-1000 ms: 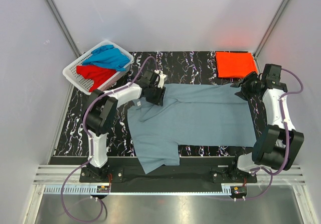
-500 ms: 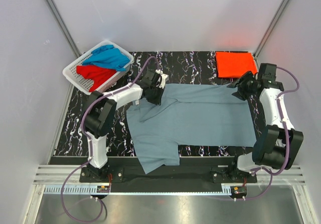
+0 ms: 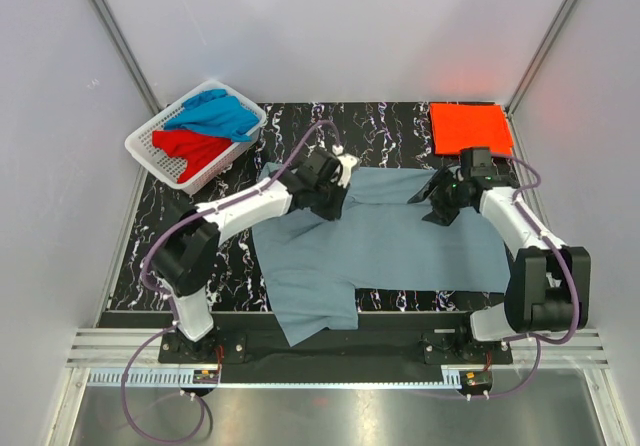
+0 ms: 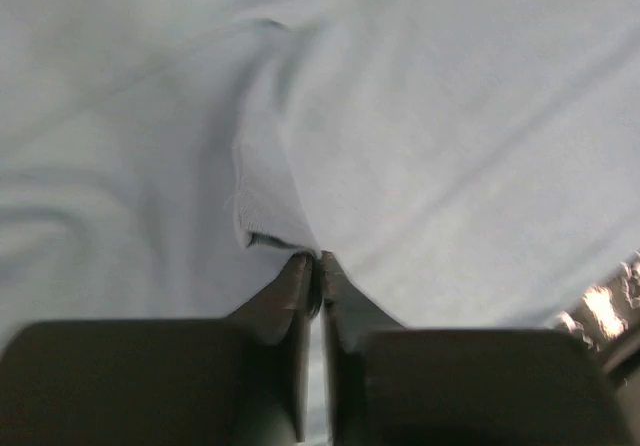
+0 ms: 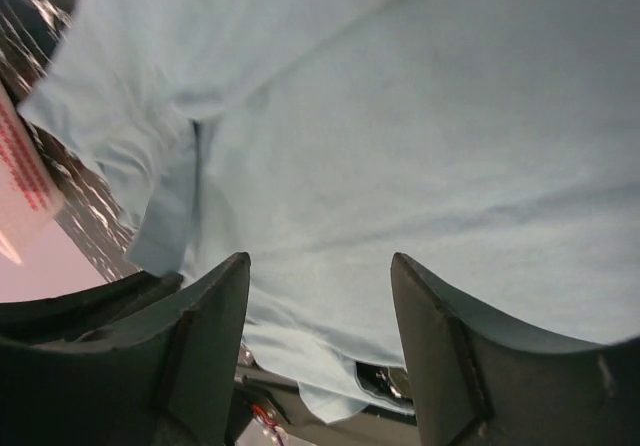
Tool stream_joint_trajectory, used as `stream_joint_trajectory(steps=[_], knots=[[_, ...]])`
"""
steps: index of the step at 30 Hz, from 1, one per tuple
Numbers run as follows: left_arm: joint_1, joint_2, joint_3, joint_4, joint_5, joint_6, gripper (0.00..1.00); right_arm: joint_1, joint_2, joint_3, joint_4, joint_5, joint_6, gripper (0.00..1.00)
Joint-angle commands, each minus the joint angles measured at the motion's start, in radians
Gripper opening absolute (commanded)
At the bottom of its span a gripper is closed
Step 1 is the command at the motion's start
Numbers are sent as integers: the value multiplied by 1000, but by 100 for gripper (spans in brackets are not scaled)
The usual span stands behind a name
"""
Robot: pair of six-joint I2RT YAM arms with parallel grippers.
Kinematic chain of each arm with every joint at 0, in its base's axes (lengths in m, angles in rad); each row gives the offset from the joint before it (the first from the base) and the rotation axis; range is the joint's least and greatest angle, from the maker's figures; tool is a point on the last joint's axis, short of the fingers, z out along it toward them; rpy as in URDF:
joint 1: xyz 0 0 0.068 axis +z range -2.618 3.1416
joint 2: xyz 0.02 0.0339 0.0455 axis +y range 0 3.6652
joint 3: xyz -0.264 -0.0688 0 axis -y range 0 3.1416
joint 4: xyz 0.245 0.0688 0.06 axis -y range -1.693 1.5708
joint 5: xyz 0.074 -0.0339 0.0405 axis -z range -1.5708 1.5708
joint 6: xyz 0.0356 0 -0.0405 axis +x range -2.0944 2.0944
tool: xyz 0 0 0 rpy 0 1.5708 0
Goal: Fold and stack the t-shirts
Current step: Fold the tshirt
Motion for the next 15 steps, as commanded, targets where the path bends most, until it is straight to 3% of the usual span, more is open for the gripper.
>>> stream_joint_trajectory(steps=[1, 3, 7, 13, 15], knots=[[-44, -65, -67, 39, 107, -49, 26, 90, -18, -27, 86, 33, 76, 67], [-44, -90, -122, 56, 154, -94, 30, 158, 17, -21, 94, 49, 101, 67], [15, -215, -208, 44, 155, -196, 51, 281, 75, 25, 106, 108, 137, 65], [187, -303, -313, -31, 81, -285, 50, 447, 221, 166, 69, 226, 141, 59], [238, -314, -355, -16, 90, -300, 47, 462, 270, 207, 69, 265, 105, 53]])
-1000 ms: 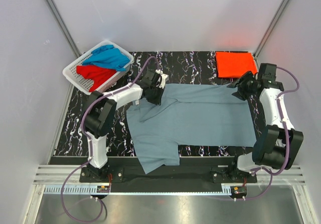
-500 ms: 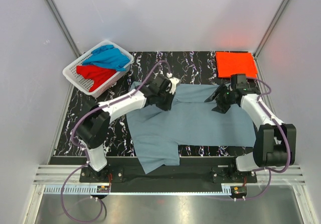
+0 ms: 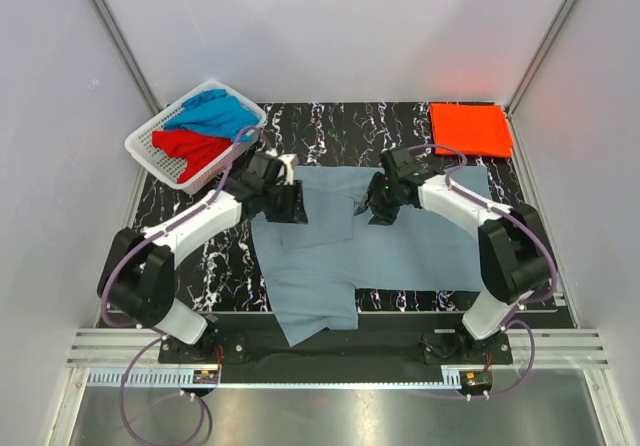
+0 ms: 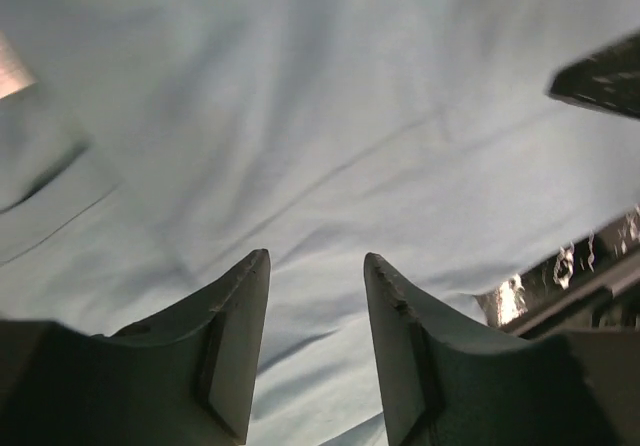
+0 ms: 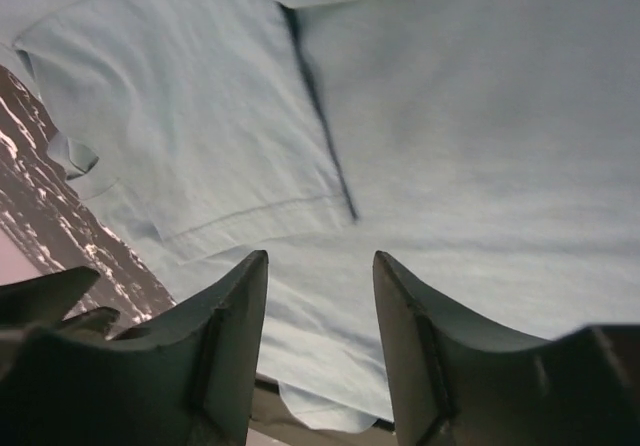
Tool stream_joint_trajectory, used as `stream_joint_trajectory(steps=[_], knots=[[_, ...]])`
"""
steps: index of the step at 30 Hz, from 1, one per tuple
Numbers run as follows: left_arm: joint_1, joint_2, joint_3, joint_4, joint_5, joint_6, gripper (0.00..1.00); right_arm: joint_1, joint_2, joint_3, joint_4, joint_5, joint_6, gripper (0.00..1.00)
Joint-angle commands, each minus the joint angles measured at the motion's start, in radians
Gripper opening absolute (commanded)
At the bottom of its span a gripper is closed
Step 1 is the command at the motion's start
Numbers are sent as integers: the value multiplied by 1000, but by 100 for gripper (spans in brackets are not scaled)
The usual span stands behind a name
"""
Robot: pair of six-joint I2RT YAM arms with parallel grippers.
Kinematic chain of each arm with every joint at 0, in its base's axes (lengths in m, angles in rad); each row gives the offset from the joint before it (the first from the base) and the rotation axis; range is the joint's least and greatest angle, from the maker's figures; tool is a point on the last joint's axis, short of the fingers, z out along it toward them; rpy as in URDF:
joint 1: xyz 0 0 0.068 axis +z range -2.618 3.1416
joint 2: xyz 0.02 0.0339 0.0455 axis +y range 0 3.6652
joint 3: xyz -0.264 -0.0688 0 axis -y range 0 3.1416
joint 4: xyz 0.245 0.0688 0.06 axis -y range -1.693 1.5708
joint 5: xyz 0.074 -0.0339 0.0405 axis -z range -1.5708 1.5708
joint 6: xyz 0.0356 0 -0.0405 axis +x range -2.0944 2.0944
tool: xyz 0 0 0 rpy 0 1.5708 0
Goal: Fold and stack the t-shirts
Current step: Fold the tshirt
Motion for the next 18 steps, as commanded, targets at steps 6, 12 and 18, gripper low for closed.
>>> stream_joint_trajectory(steps=[6, 12, 18], knots=[[119, -54, -192, 107, 40, -143, 38, 62, 141, 140, -20, 84, -68, 38], [121, -28, -229, 141, 24, -153, 44, 111, 189, 142, -19, 106, -86, 36], [121, -11, -253, 167, -14, -147, 42, 124, 213, 148, -34, 143, -97, 36]])
